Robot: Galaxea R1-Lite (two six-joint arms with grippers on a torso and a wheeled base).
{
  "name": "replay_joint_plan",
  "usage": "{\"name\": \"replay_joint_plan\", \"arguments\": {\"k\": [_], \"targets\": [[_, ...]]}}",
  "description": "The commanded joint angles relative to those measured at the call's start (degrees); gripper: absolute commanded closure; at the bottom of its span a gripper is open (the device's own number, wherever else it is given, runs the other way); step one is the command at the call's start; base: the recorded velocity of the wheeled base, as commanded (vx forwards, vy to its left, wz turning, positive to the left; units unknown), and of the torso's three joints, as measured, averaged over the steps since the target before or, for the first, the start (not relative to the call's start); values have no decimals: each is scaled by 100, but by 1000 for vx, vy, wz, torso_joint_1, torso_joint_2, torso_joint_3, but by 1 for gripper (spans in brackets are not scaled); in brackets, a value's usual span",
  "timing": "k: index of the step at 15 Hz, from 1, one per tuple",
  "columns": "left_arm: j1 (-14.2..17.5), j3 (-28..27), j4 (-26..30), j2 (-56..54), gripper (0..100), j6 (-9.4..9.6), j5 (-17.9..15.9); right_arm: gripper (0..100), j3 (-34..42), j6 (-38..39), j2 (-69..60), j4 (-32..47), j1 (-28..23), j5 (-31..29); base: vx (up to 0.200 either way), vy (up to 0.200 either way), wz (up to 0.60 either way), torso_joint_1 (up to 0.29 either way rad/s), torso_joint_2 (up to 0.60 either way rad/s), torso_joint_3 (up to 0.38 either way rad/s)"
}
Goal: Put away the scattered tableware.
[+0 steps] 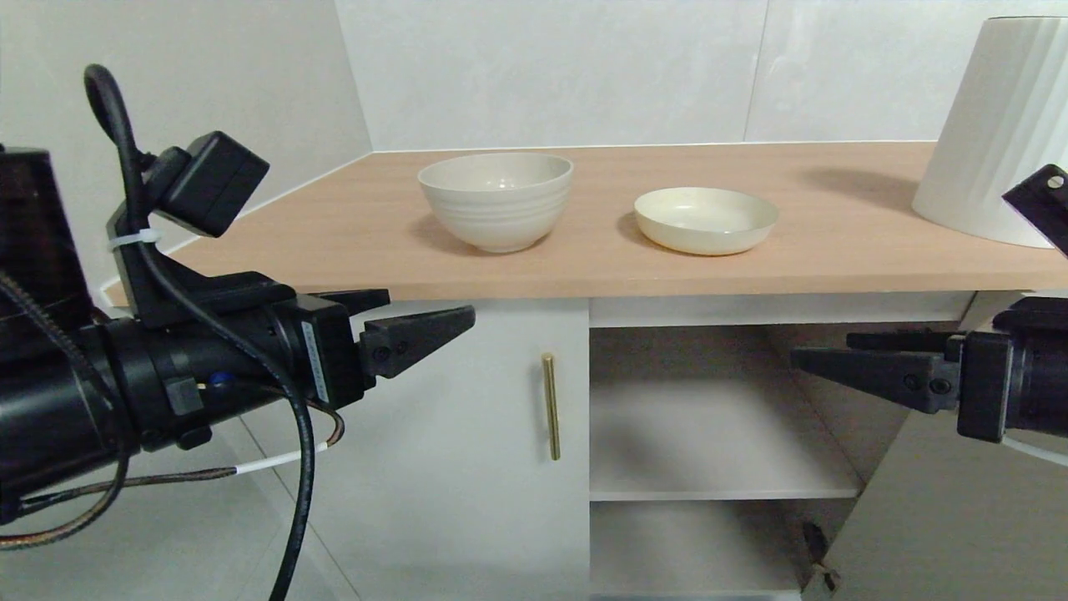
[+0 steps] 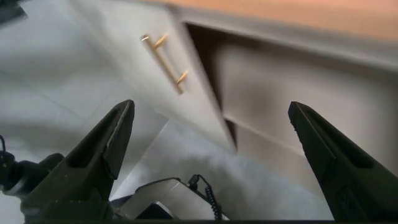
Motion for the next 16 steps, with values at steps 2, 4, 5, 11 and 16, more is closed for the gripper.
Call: {"name": "replay_joint_plan", "arguments": {"k": [2,4,5,11,16], "targets": [[-1,-1,2,-39,0,-15,2,0,10,-14,-1,-54,4,5,0,0,0,0,0,0],[-1,-1,2,-31,0,-15,-6,0,36,-5,61,-379,-4,-21,0,0,0,0,0,0],[-1,-1,2,-31,0,-15,-6,0,71,-5,140,-555,-4,-30,0,0,0,0,0,0],[-1,-1,2,-66,0,-15,-6,0,71,30,219,-757,-4,-285,0,0,0,0,0,0],[-1,-1,2,-92,0,-15,-6,0,106,21,175,-749,-4,-276,0,0,0,2,-84,-80]]}}
